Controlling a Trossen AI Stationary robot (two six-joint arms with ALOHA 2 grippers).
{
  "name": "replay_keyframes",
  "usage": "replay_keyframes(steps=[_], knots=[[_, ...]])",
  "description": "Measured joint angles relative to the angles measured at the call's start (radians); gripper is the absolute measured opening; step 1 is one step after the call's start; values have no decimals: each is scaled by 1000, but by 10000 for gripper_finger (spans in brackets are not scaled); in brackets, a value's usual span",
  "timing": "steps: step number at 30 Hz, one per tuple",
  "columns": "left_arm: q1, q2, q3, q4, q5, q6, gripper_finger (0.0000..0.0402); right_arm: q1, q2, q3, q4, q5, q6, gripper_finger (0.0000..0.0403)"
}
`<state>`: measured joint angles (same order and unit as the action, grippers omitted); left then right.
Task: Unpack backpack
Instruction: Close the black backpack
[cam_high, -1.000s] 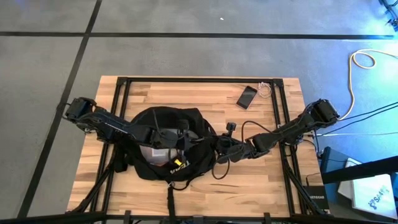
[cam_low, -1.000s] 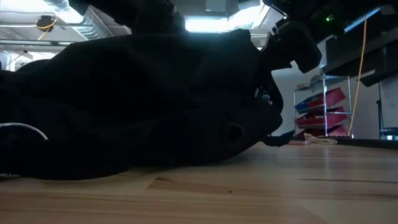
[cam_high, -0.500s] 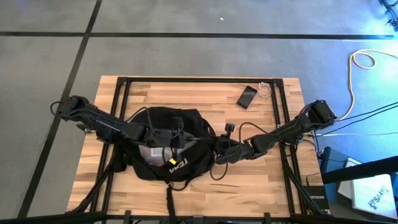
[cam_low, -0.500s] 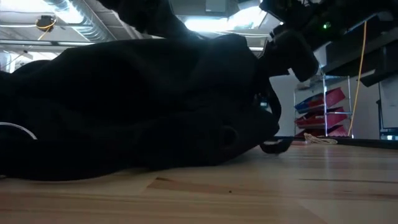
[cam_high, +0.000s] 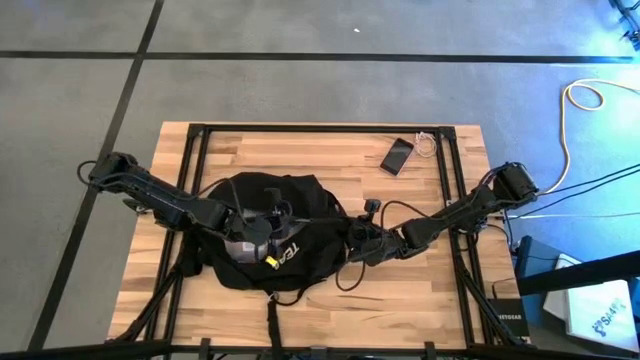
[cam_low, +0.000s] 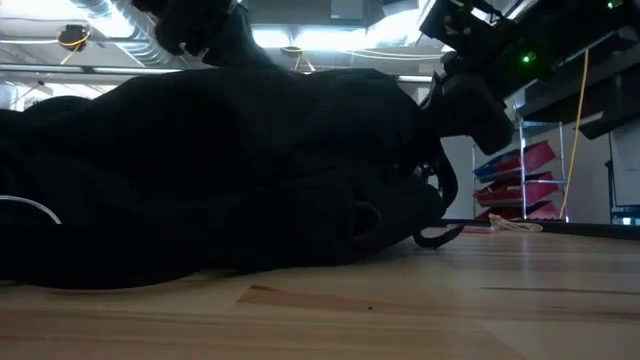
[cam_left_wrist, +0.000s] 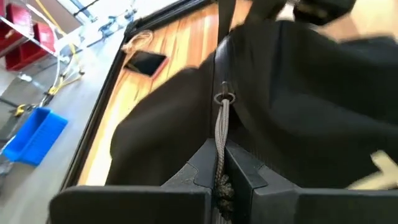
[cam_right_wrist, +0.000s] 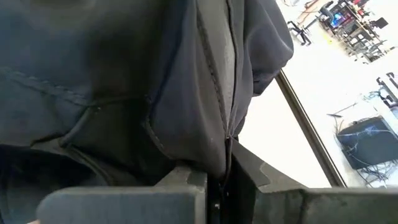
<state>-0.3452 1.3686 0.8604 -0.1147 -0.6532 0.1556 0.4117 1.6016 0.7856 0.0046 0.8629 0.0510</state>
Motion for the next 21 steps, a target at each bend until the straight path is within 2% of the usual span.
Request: replay_keyframes(steps=[5, 9, 16, 21], knots=[[-34, -37, 0, -88, -83, -51, 0, 1, 0, 0, -9, 16, 51, 14], [-49, -86, 0, -131, -95, -92, 0, 1, 0, 0, -38, 18, 103, 14], [-61, -163, 0, -325, -104, -252, 0, 1, 0, 0, -202, 20, 265, 14], [-67, -179, 0, -457, -150, -369, 0, 11, 0, 0, -348, 27, 410, 14]])
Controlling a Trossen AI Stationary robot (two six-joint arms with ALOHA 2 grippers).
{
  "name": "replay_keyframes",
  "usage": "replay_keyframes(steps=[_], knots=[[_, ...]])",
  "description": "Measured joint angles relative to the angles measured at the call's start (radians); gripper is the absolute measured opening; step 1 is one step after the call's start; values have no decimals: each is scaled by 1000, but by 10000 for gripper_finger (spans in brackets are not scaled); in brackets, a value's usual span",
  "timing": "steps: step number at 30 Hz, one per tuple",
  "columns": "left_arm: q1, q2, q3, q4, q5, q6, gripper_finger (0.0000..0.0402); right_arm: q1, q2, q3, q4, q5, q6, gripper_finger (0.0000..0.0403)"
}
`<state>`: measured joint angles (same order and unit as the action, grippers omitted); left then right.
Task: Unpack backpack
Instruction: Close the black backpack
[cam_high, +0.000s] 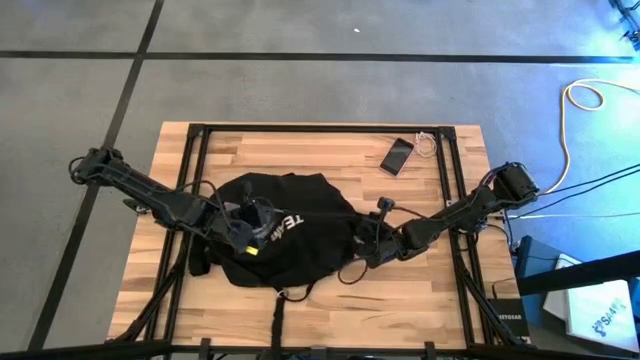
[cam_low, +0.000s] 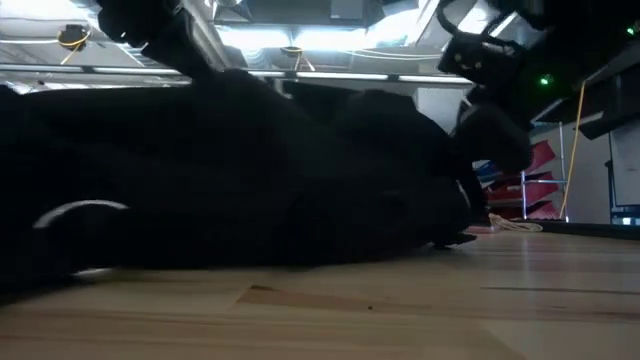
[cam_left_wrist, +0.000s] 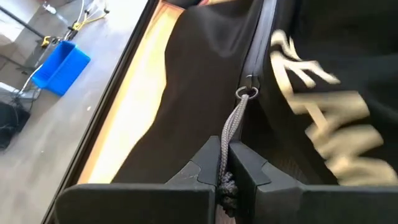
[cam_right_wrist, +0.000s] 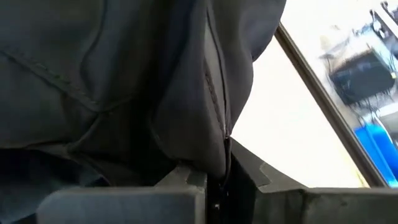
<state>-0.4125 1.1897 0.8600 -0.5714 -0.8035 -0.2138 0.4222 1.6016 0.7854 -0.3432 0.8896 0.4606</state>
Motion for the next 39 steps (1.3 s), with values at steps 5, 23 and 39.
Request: replay_keyframes(steps=[5, 23, 39], knots=[[-2, 0, 0, -16, -5, -15, 0, 65, 0, 0, -267, 16, 277, 14], [-1, 0, 0, -28, -25, -17, 0, 343, -82, -2, -1025, -277, 1348, 14], [-133, -220, 0, -480, 227, -530, 0, 357, -114, -2, -1040, -349, 1419, 14]])
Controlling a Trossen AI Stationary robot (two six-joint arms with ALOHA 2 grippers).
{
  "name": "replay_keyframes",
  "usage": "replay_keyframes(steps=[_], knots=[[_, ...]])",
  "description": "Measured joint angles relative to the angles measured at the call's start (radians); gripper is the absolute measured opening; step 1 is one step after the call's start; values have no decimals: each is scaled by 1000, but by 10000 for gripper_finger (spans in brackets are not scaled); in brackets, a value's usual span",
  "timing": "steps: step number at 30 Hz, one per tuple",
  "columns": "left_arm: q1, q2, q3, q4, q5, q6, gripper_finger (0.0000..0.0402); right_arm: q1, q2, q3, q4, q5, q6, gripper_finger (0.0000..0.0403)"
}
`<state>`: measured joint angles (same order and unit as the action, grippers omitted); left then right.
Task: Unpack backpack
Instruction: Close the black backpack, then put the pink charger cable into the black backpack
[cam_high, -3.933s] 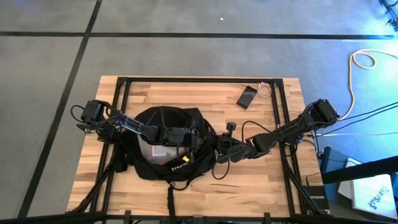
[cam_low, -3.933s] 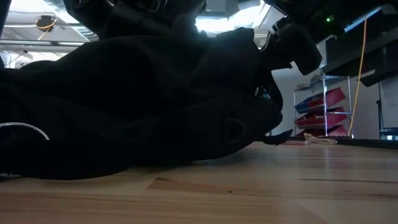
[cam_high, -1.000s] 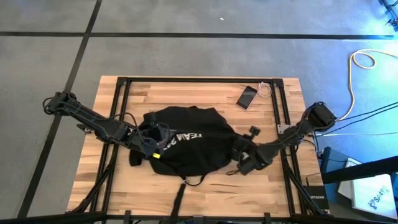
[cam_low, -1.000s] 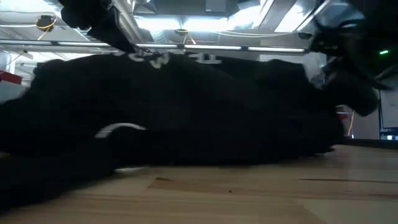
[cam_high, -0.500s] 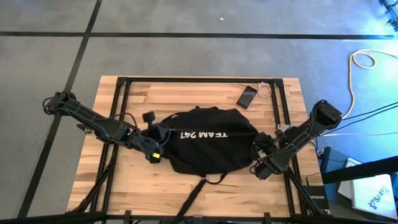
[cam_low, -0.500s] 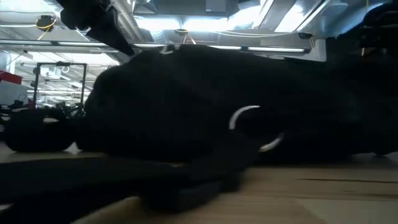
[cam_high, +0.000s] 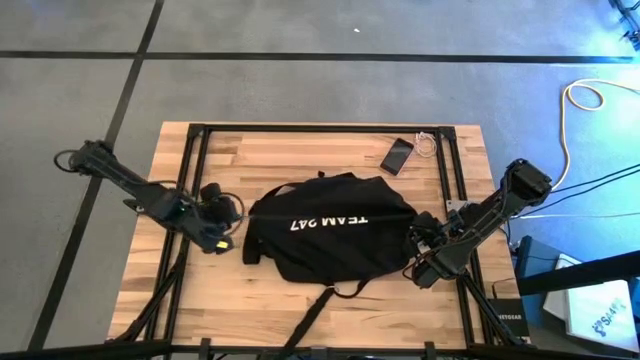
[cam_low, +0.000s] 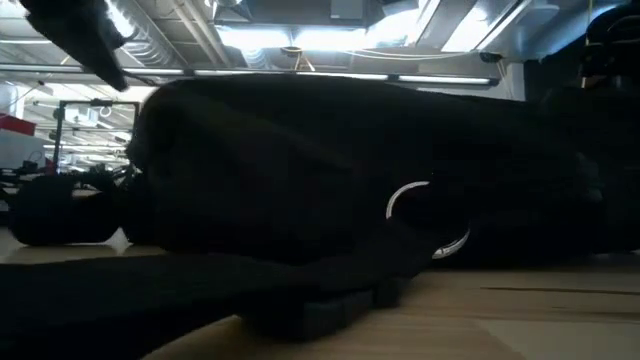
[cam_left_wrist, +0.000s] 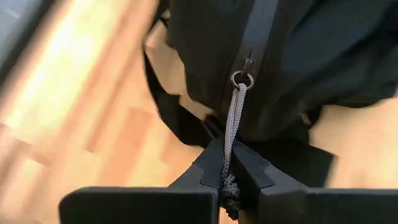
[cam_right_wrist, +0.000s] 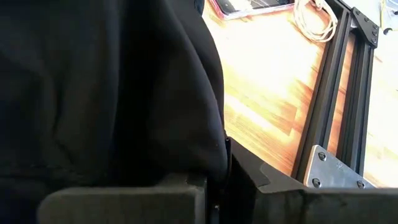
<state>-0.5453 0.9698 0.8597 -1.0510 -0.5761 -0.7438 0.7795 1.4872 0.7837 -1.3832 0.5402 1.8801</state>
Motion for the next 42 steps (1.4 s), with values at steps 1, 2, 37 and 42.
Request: replay_keyframes(steps=[1, 2, 37, 42], knots=[[-4, -21, 0, -9, 36, -23, 0, 0, 0, 0, 1, 1, 0, 14], [-6, -40, -4, -17, 71, -47, 0, 0, 0, 0, 1, 2, 0, 14], [69, -97, -447, 598, 159, -38, 72, -2, 0, -2, 264, 224, -213, 14], [70, -97, -447, 644, 116, -7, 72, -21, 0, -2, 492, 246, -508, 14]])
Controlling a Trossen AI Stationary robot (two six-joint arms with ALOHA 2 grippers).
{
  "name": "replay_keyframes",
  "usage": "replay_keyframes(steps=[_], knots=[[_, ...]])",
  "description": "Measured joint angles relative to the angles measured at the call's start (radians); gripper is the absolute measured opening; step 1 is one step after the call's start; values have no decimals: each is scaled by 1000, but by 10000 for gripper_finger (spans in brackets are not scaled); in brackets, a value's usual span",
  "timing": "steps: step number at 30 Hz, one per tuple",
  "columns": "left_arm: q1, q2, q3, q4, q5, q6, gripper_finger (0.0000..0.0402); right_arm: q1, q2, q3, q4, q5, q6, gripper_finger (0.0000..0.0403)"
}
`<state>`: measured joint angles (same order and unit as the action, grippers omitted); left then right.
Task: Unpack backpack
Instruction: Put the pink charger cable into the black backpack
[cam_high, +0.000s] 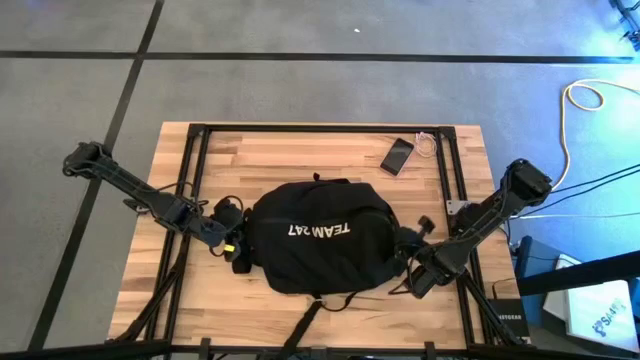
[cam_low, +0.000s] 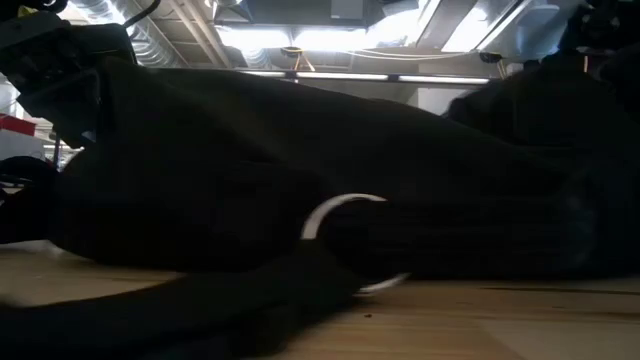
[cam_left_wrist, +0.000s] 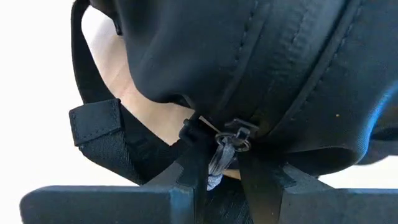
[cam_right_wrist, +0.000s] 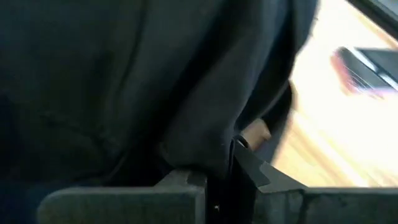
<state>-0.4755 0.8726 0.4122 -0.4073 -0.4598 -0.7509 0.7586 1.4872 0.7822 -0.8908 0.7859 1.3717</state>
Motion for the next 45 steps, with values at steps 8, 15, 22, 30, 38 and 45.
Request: replay_keyframes(steps=[8, 15, 22, 30, 38, 45], knots=[[-16, 11, 0, 118, -108, 20, 72, -108, 0, 0, 341, 0, -459, 14], [-28, 98, 1, 243, -161, 87, 72, -231, 15, 0, 544, -16, -694, 14], [-17, 263, 1, 419, -243, 158, 73, -339, 88, 0, 800, -141, -863, 14], [14, 380, 1, 540, -240, 204, 73, -375, 147, 1, 889, -214, -931, 14], [14, 382, 1, 557, -234, 214, 73, -374, 147, 1, 896, -229, -932, 14], [-15, 366, 2, 587, -190, 348, 73, -374, 147, 2, 896, -341, -933, 14]])
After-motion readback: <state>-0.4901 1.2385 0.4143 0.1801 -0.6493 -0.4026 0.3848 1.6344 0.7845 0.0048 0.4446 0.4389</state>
